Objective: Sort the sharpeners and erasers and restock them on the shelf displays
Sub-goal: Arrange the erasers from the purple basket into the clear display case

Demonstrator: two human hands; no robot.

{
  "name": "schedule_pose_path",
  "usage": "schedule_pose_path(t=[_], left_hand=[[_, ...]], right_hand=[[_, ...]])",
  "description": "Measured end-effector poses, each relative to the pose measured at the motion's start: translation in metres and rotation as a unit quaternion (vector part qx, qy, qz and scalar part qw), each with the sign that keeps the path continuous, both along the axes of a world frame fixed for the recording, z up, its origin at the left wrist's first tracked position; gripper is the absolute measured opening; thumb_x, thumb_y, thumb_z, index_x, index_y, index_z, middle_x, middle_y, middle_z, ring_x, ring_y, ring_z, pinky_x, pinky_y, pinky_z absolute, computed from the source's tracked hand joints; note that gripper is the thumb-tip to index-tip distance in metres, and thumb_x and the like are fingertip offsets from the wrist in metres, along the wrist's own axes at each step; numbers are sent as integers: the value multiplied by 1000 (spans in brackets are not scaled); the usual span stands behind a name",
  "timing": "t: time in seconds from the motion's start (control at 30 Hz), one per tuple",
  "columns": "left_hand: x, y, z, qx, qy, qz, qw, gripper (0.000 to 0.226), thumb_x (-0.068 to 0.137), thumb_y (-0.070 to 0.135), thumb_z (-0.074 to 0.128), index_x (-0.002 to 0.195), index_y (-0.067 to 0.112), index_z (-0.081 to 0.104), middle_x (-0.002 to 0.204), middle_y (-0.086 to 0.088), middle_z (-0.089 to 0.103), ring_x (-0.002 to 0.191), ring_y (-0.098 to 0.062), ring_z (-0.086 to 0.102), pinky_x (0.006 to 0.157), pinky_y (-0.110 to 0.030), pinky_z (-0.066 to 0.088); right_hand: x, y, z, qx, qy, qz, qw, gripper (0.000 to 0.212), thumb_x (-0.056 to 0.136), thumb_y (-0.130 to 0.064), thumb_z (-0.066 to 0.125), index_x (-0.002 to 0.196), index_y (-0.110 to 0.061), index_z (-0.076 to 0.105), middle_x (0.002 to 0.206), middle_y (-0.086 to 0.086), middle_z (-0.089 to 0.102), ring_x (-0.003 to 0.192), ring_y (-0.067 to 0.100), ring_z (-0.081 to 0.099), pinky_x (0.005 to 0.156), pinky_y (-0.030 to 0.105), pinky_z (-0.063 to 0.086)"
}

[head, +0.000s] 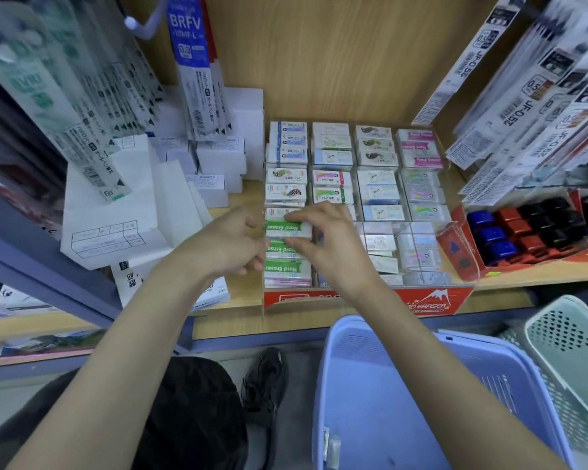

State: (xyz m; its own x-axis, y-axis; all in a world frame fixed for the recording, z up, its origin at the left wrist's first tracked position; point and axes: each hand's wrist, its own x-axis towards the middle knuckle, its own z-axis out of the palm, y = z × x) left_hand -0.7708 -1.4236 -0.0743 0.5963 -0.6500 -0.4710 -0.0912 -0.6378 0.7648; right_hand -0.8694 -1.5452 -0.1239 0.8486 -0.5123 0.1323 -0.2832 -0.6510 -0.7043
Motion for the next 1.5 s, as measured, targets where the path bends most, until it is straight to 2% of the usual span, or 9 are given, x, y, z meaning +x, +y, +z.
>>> schedule_pose_path(t=[0.13, 0.37, 0.53, 0.67, 0.8, 0.9, 1.07, 1.27, 1.5], left_hand=[[3, -2, 0, 8, -6, 6, 1000, 37, 94, 13, 53, 129, 12, 42, 80, -2, 63, 68, -9, 59, 58, -21, 43], [-17, 3, 7, -100, -156, 30, 982, 9, 92, 18, 52, 100, 22, 52, 87, -2, 64, 83, -19, 61, 70, -30, 44], [-106, 12, -37, -114, -133, -233, 957, 13, 90, 24, 59, 102, 22, 56, 85, 10, 58, 73, -2, 55, 71, -25, 45], [-154, 19, -126, 11, -229, -440, 868, 49, 93, 30, 53, 138, 16, 40, 145, -5, 31, 133, -22, 33, 108, -32, 27], [-165, 13, -184, 18, -231, -255, 939, 78, 93, 26, 56, 150, 9, 7, 157, -13, -5, 145, -29, 6, 115, -38, 18], [-187, 5, -208, -6, -154, -115, 981, 77, 94, 15, 54, 150, 11, 1, 158, -10, 4, 140, -17, 18, 110, -31, 25], [-199, 2, -223, -35, -221, -7, 975, 63, 95, 6, 46, 149, 18, 16, 150, -7, 36, 112, -22, 43, 82, -36, 39], [-197, 1, -232, -83, -189, 25, 978, 64, 93, 29, 56, 147, 13, 27, 145, 12, 32, 128, 8, 28, 95, 5, 17], [-198, 3, -234, -93, -139, 48, 985, 60, 94, 25, 53, 147, 24, 25, 137, 34, 24, 123, 29, 19, 96, 4, 18]], right_hand=[[7, 6, 1, 36, 11, -5, 999, 33, 84, -19, 69, 116, -20, 63, 113, -1, 53, 112, 19, 41, 95, 29, 36], [-55, -10, 24, 101, -65, -64, 991, 34, 92, -20, 59, 125, -23, 54, 122, -9, 52, 116, 5, 44, 93, 12, 33], [-168, -23, -11, 159, -1, -83, 984, 18, 91, -10, 59, 94, -27, 64, 89, -10, 67, 81, 7, 60, 73, 13, 44], [-241, -21, -88, 206, 243, -71, 945, 12, 90, -10, 60, 101, -13, 65, 91, 3, 64, 81, 15, 58, 69, 10, 41], [-266, 1, -184, 270, 381, -55, 883, 25, 89, -15, 64, 112, -5, 62, 99, 11, 62, 91, 24, 58, 88, 30, 46], [-254, 29, -232, 358, 417, -86, 831, 36, 90, -17, 63, 120, 0, 54, 91, 11, 56, 78, 20, 50, 67, 26, 40], [-230, 78, -306, 404, 434, -161, 789, 40, 86, -25, 64, 117, -2, 52, 110, 15, 58, 100, 24, 57, 72, 26, 38], [-200, 99, -335, 368, 429, -317, 762, 51, 87, -30, 63, 124, -3, 39, 124, 19, 54, 117, 35, 52, 93, 36, 42], [-195, 105, -345, 410, 391, -287, 772, 31, 86, -28, 62, 111, -10, 65, 114, 12, 65, 108, 29, 60, 87, 31, 47]])
